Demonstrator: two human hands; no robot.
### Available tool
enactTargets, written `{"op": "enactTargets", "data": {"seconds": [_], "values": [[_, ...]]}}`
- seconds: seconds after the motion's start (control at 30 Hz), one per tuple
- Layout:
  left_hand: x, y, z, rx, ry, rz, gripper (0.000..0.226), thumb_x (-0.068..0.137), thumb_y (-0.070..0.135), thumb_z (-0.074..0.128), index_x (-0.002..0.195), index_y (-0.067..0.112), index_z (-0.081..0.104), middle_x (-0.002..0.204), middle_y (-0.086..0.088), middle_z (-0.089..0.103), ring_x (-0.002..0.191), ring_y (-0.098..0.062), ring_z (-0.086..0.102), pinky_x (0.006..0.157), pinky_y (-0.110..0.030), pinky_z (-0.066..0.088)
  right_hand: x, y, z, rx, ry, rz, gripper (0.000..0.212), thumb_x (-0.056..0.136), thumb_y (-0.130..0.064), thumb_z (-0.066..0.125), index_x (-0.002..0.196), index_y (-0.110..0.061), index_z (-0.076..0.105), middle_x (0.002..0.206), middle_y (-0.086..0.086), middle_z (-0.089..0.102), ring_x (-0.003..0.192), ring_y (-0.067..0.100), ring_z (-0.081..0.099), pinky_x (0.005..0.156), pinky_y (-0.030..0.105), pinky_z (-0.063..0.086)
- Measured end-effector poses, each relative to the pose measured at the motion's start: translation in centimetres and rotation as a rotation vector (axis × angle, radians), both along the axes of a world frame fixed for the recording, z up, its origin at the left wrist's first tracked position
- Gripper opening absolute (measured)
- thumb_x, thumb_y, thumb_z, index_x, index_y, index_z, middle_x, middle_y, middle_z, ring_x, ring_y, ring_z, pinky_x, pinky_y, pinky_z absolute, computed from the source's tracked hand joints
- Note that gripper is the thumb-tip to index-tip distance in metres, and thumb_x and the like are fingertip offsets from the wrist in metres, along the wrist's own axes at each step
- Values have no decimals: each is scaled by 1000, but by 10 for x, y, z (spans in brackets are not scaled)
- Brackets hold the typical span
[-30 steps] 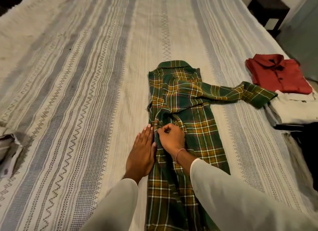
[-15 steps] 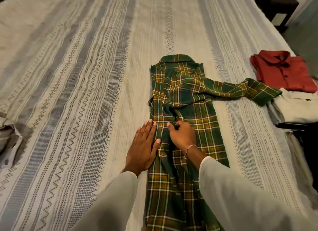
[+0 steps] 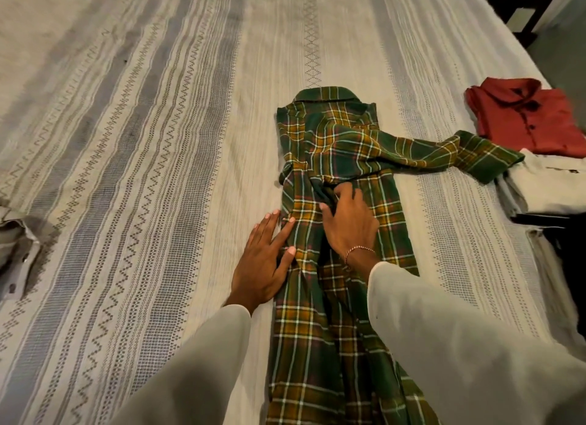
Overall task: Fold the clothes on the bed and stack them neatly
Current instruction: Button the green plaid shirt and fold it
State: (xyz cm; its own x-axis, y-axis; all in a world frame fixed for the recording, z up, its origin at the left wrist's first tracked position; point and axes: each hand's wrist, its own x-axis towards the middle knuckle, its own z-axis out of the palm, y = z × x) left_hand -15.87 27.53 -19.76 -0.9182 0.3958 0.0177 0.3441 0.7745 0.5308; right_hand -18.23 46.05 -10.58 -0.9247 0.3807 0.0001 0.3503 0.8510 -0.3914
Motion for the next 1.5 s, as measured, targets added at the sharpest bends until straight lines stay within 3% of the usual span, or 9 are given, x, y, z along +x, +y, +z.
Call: {"op": "enactTargets", "data": {"seconds": [0.2,0.47,0.73,0.9,1.07,1.2,1.3,1.4,1.5], "values": [[0,-1,0,-13,12,-18,59,106,55,22,160,36,9,169,4,5,156,-14,1,126,-38,3,64,-10,-8,-302,-323,-15,35,87,-58,69,89,-23,65,79,-6,66,78,16,66,57,23,41],[27,0,31,29,-212,24,70,106,50,33,161,24,0,169,-1,6,156,-20,2,127,-43,4,94,-17,9,-817,-364,-220,24,93,-26,72,72,-18,63,76,2,64,72,17,59,61,25,45],[108,16,76,-264,-336,381,43,100,50,52,127,18,56,133,-5,58,119,-23,56,102,-36,48,137,-17,8,-557,-206,-263,22,98,-38,62,89,-18,63,90,1,69,88,25,66,78,34,55],[121,19,90,-204,-632,414,36,100,41,57,119,10,59,120,-11,67,106,-28,65,90,-35,52,167,-29,11,-534,-462,-37,34,89,-50,70,90,-16,69,89,4,71,87,23,68,76,33,54],[135,10,98,-18,-722,509,34,105,32,49,128,8,55,128,-12,62,112,-29,62,101,-38,52,189,-28,18,-793,-386,-235,31,86,-38,78,76,-16,60,80,5,62,80,20,57,71,31,46],[153,20,104,51,-661,571,35,106,31,46,131,8,53,132,-11,60,116,-28,60,102,-35,48,206,-33,19,-531,-211,-295,42,79,-52,81,89,-16,61,90,3,66,88,24,63,76,33,52],[170,19,100,55,-673,592,44,105,43,45,132,9,51,134,-11,60,118,-30,60,103,-39,49,220,-34,18,-478,-347,-220,43,84,-58,72,89,-16,64,89,4,68,88,26,66,81,38,57],[184,8,92,54,-804,500,67,93,61,57,137,12,50,137,-9,60,121,-31,60,102,-42,51,236,-24,8,-645,-512,-139,35,91,-44,71,79,-11,66,88,15,70,84,28,67,82,46,61],[188,-3,90,146,-951,394,66,86,48,75,135,10,53,130,-5,64,112,-24,65,85,-28,55,248,-14,5,-647,-402,-153,29,95,-35,68,84,-8,66,91,16,71,84,27,65,85,45,57]]}}
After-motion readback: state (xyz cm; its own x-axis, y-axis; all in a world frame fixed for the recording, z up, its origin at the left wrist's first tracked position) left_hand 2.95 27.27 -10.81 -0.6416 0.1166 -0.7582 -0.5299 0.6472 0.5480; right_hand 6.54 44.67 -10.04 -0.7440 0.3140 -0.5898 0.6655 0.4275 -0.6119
